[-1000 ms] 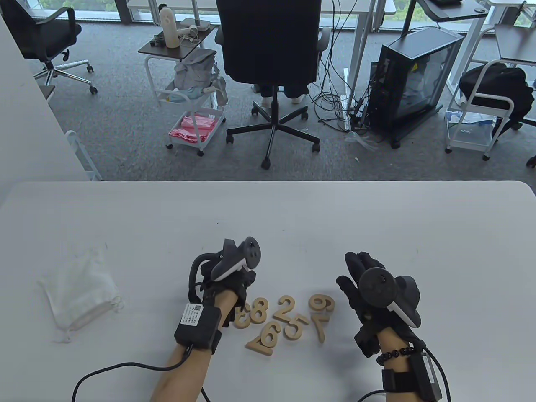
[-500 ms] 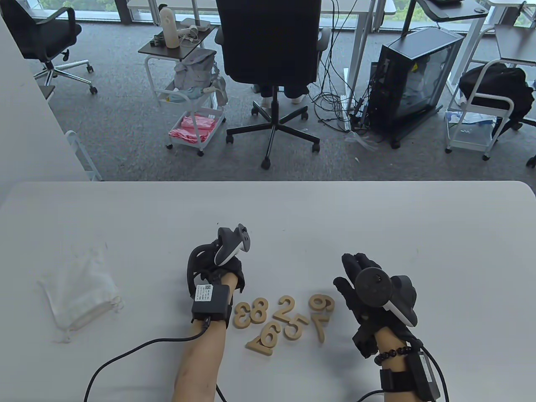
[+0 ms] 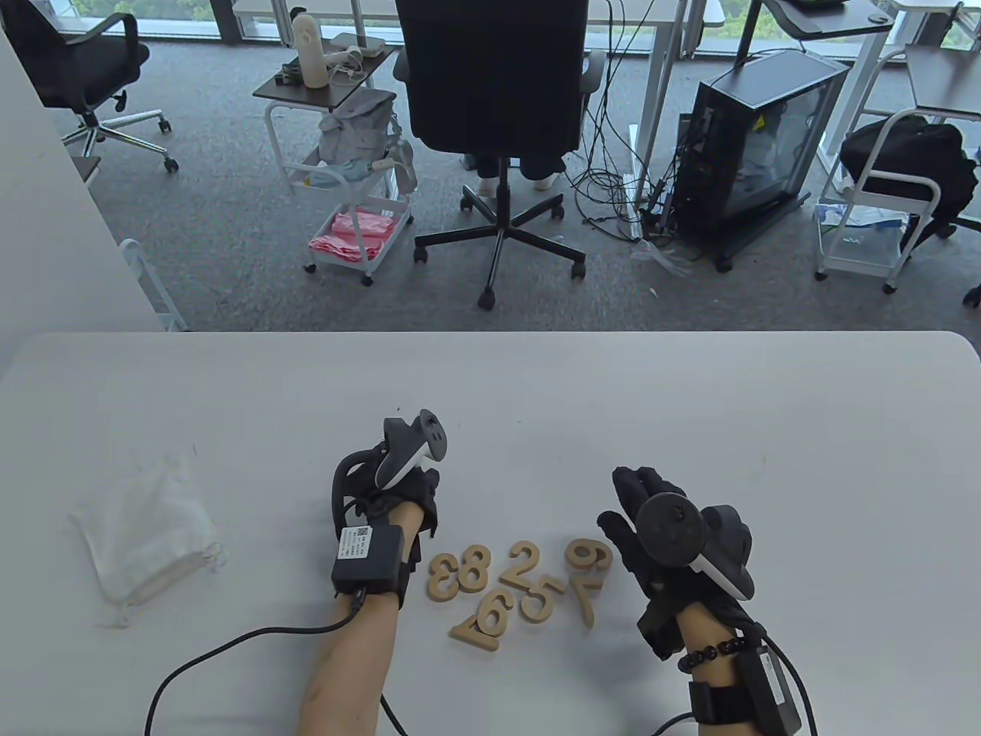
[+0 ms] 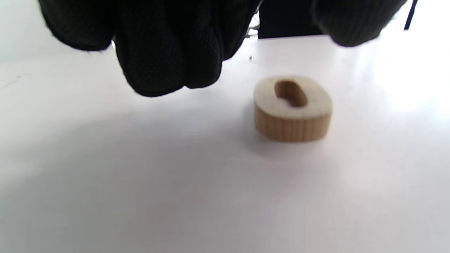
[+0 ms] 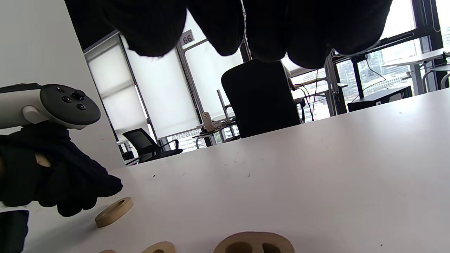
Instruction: Empty bag and arrange number blocks in order
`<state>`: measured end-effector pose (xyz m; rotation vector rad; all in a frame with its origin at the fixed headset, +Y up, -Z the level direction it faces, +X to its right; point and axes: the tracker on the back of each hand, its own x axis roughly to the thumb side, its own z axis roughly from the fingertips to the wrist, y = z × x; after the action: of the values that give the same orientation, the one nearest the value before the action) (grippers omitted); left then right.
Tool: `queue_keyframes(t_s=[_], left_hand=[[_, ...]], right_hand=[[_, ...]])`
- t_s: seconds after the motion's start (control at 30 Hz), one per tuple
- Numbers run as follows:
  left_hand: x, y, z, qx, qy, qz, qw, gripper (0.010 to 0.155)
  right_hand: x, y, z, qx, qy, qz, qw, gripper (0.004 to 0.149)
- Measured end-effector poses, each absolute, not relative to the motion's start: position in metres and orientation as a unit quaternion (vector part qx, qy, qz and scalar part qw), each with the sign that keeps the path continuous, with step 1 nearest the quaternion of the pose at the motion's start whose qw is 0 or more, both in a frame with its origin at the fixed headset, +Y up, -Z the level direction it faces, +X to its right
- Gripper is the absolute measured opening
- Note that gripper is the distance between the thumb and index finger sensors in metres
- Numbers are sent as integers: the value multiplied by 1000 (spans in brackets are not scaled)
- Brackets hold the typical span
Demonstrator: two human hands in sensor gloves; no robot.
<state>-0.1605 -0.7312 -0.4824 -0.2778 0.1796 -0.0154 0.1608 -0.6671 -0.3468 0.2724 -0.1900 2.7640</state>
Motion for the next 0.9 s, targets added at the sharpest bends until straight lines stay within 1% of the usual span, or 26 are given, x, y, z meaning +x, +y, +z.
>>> queue_keyframes(t_s=[0.07,0.1,0.13,0.2,0.3,0.4,0.43,0.5,0.57,0.63,0.7,0.83,0.9], left_hand=[[-174,-712,-466,-91,66,33,993,81],[-182,-701,-454,-54,57,55,995,80],[-188,-692,-441,-11,25,77,997,79],[-200,-678,-418,50,-32,84,995,78],[-216,-669,-389,105,-71,71,989,78],[-232,-675,-361,137,-103,24,985,79],[-234,-680,-356,142,-107,16,984,79],[-242,-692,-346,130,-102,-21,986,79],[-250,-706,-339,129,-100,-33,986,79],[-256,-707,-338,103,-91,-19,990,78],[-258,-705,-337,118,-90,3,989,78],[-258,-703,-339,127,-91,0,988,78],[-258,-704,-340,124,-93,2,988,77]], right_hand=[[148,-664,-342,121,-65,977,166,65],[138,-663,-338,138,-65,976,155,64],[128,-662,-335,154,-66,975,144,65],[108,-663,-328,185,-62,974,118,65],[82,-670,-320,225,-54,970,76,66],[56,-682,-313,266,-34,962,44,67],[51,-686,-311,273,-24,961,40,67],[39,-696,-308,289,-4,957,23,68],[24,-708,-304,312,12,950,-4,69],[12,-719,-300,335,23,941,-29,69],[2,-728,-296,351,32,934,-48,68],[-16,-749,-294,365,46,924,-101,66],[-22,-756,-294,374,39,918,-124,67]])
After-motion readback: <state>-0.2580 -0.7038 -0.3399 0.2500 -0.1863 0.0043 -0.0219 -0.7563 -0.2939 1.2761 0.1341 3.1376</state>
